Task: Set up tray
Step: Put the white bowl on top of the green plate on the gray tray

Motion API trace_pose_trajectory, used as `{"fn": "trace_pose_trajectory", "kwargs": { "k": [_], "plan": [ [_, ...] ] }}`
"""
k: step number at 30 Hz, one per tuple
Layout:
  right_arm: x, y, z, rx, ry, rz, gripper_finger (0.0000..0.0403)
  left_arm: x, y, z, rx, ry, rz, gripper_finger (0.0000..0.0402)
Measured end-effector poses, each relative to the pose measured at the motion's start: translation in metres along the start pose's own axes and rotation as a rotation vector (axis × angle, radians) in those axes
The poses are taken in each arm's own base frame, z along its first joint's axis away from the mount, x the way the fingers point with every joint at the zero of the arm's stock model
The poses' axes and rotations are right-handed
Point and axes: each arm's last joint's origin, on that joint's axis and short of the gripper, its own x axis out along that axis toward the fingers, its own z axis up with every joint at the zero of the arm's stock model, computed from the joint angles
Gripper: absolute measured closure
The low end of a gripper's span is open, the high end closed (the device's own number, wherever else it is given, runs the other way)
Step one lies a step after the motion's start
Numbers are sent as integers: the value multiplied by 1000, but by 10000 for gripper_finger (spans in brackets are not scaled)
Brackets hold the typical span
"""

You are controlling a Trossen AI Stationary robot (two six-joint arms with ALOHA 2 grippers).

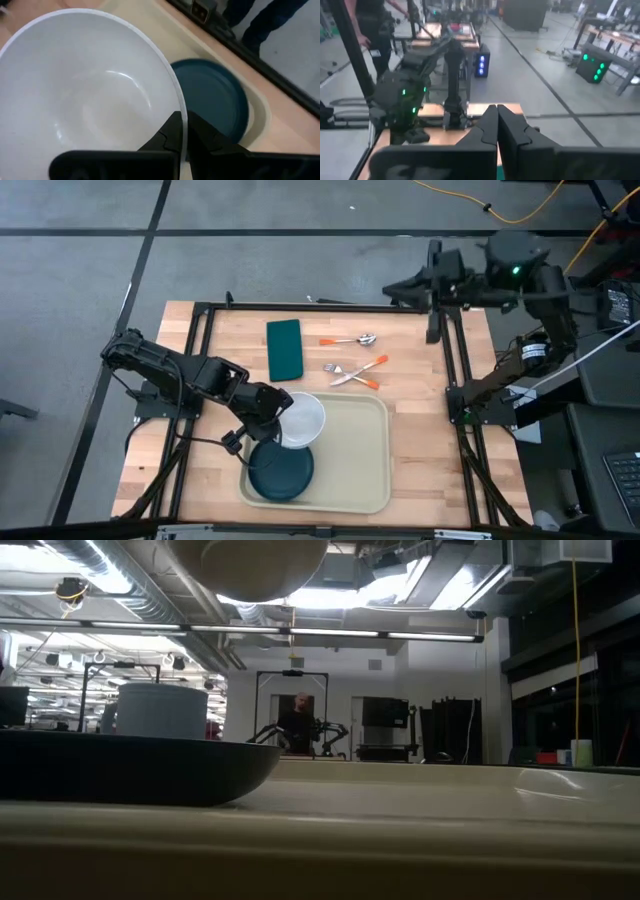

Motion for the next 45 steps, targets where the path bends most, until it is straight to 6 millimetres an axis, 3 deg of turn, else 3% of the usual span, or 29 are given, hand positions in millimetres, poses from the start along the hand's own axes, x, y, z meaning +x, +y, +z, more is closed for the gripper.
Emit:
{"fn": "trace_pose_trajectory", "kwargs": {
  "k": [4,9,20,25,33,45],
  "plan": [
    [-2,-11,0,-8,-11,7,401,3,-1,1,9,-5,-34,399],
    [-2,-19,-2,23,6,24,402,23,-10,7,63,15,-116,399],
    [-2,-20,-2,54,3,82,402,101,-18,10,110,222,-182,399],
    [-2,-19,-2,54,2,111,402,134,-32,-6,104,355,-240,399],
    [-2,-19,-2,42,1,128,402,127,-47,-2,16,287,-182,399],
    [-2,-19,-1,25,-9,127,402,145,-76,-9,-48,251,-214,399]
  ]
}}
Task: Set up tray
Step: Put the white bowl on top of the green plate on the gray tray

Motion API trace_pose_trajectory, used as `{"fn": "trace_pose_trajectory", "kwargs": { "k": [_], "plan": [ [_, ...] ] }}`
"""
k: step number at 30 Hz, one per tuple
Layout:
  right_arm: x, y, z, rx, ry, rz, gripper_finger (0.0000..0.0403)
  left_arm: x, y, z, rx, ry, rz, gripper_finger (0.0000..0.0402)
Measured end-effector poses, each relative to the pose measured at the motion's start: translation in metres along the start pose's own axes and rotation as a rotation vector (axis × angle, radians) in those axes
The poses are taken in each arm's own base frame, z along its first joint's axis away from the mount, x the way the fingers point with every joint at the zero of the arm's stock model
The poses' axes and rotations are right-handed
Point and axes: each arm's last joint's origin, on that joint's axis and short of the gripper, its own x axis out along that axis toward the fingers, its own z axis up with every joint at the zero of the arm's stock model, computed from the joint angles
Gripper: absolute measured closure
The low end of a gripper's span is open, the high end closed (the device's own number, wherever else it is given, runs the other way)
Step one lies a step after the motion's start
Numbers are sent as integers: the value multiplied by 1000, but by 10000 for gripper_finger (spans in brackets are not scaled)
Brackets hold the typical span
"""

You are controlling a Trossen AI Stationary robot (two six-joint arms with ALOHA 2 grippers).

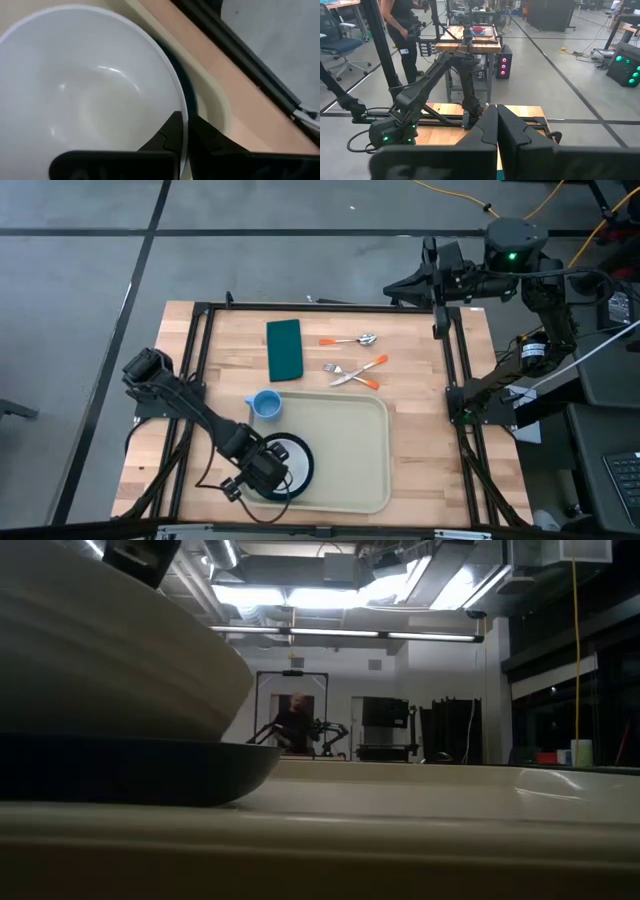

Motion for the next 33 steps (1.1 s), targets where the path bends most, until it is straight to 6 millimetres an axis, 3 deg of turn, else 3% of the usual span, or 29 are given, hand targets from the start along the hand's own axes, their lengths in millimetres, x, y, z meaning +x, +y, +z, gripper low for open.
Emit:
{"fn": "trace_pose_trajectory", "kwargs": {
  "k": [11,19,33],
  "plan": [
    [0,0,2,-4,-19,-1,402,4,4,-2,-27,-1,77,399],
    [0,0,2,-4,-21,-2,402,17,0,-13,-56,31,52,398],
    [0,0,4,-10,-42,3,402,18,-1,-8,-108,-28,56,397]
  ]
}}
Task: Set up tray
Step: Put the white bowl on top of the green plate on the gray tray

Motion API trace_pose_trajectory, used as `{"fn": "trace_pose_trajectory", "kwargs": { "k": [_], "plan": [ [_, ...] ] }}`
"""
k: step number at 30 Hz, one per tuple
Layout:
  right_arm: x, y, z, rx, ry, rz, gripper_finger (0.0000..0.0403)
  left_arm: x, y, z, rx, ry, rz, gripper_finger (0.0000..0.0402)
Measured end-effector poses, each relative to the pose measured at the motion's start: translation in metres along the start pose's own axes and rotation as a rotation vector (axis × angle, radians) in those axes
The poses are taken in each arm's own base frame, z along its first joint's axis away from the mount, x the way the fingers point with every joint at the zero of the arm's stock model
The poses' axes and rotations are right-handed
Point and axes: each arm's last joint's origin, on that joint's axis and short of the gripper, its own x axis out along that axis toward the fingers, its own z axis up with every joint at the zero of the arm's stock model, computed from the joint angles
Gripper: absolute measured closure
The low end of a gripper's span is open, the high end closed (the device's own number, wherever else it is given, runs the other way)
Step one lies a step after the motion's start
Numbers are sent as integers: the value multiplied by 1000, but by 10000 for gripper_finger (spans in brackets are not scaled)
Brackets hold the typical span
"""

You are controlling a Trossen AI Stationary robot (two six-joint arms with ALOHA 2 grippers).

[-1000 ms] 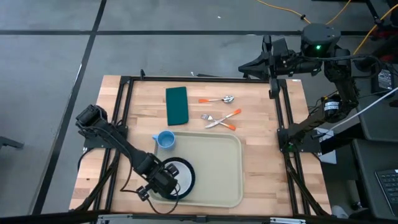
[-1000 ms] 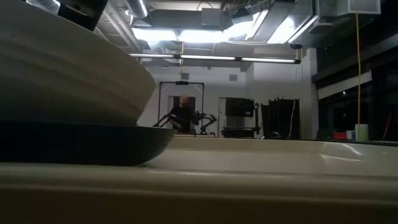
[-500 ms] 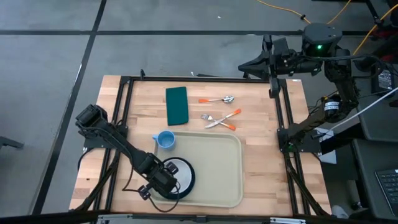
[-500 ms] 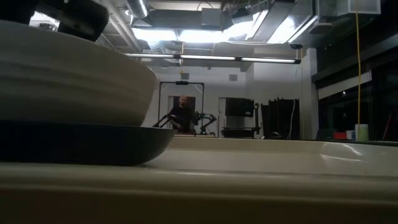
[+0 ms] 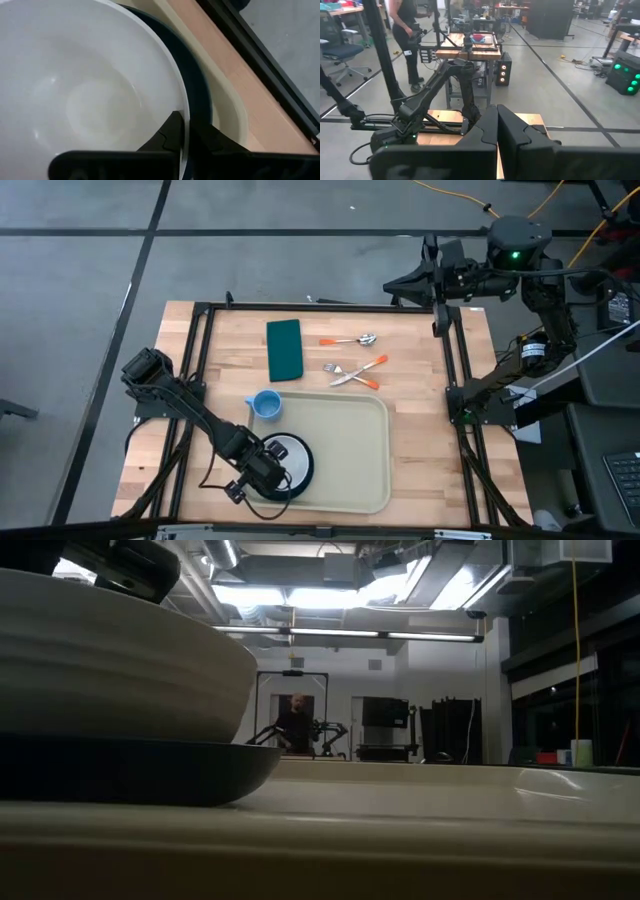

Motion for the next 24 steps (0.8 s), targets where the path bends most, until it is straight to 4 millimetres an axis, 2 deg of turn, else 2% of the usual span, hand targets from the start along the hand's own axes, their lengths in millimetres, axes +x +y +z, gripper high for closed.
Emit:
{"fn": "trace_pose_trajectory", "kwargs": {
  "k": [11,15,24],
  "plan": [
    [0,0,1,-3,-11,16,402,2,-4,-1,-60,9,-44,362],
    [0,0,1,-3,-11,16,401,2,-5,-1,-62,9,-88,358],
    [0,0,1,-5,-10,17,399,1,1,-1,-86,7,-61,347]
  ]
}}
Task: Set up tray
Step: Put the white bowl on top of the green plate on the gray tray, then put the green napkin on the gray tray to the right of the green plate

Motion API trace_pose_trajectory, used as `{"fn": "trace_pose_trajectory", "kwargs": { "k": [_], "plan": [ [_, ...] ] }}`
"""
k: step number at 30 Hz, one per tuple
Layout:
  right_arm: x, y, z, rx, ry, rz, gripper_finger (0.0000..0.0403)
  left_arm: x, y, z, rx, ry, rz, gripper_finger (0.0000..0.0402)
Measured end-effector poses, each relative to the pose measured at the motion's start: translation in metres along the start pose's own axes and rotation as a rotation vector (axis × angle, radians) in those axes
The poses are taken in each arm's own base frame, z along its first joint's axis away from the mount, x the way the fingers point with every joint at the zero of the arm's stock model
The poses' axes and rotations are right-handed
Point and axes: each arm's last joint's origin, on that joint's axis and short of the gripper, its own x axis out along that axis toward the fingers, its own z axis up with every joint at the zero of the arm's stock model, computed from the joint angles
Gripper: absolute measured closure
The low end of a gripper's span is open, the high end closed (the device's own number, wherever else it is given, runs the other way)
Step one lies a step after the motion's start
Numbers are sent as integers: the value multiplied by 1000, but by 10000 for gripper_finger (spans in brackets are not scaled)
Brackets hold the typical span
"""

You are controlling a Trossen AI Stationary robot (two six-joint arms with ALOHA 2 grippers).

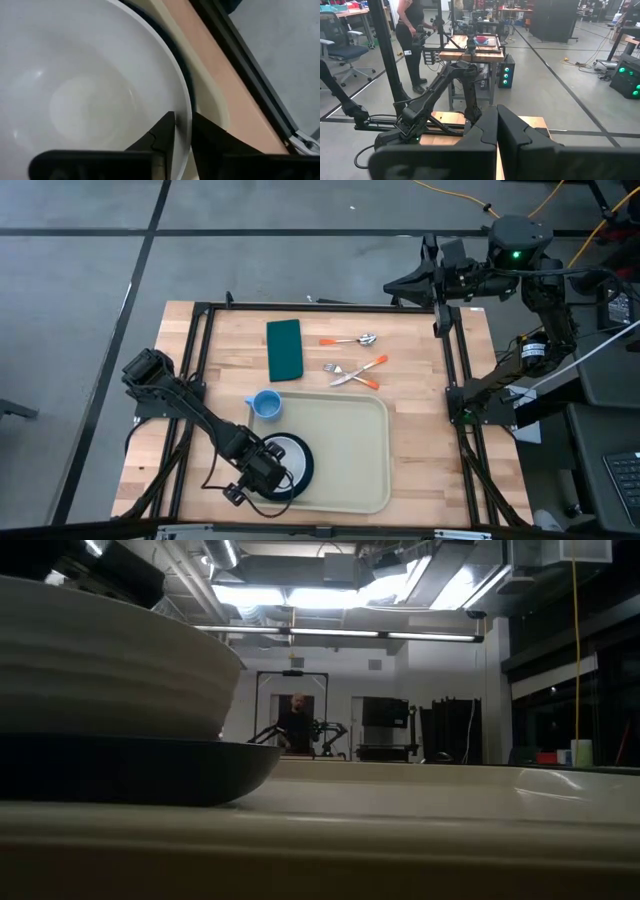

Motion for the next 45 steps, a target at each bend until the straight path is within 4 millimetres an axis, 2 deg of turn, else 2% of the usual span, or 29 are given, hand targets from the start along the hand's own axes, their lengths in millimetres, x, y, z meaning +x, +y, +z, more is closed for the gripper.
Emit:
{"fn": "trace_pose_trajectory", "kwargs": {
  "k": [13,22,27,32,36,39,42,45],
  "plan": [
    [0,0,0,0,0,0,398,-2,1,0,-20,13,2,290],
    [0,0,0,0,0,2,398,-18,-2,8,-17,35,3,287],
    [0,0,0,-1,0,2,398,-40,-7,20,-17,38,4,288],
    [0,0,0,1,5,2,398,-85,-11,33,-51,-21,44,286],
    [0,0,-2,4,16,3,398,-141,-11,34,-131,-181,191,288],
    [0,0,-2,6,25,3,398,-194,-11,22,-207,-366,352,293],
    [1,0,-6,16,58,4,398,-249,-14,2,-304,-603,551,300],
    [7,-1,-13,35,118,6,398,-292,-20,-24,-378,-821,717,308]
  ]
}}
